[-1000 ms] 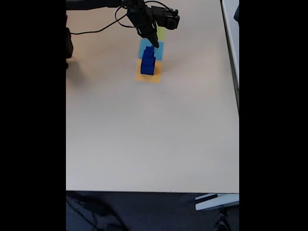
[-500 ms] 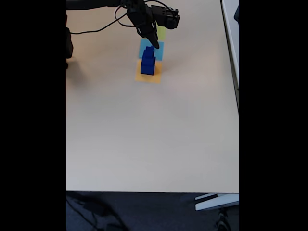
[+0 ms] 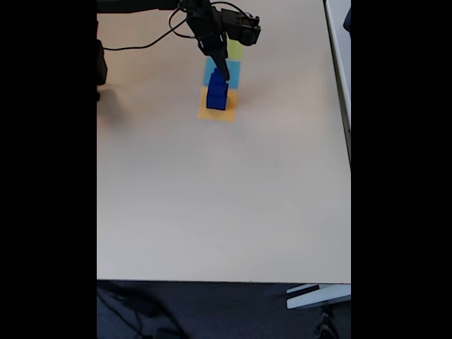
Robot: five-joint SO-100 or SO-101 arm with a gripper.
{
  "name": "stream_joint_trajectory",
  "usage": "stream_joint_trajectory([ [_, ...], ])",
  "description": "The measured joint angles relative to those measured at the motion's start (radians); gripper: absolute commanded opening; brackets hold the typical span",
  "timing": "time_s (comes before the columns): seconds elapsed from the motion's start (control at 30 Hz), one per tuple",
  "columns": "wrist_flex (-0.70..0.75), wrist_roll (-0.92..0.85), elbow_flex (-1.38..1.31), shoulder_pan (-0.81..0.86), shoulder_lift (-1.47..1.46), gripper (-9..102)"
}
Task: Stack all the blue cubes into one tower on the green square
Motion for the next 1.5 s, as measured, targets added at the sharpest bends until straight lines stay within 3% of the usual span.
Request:
stream_joint_trajectory([
  [1.5,-0.006,-0.071,0.100,0.051,0.044,33],
])
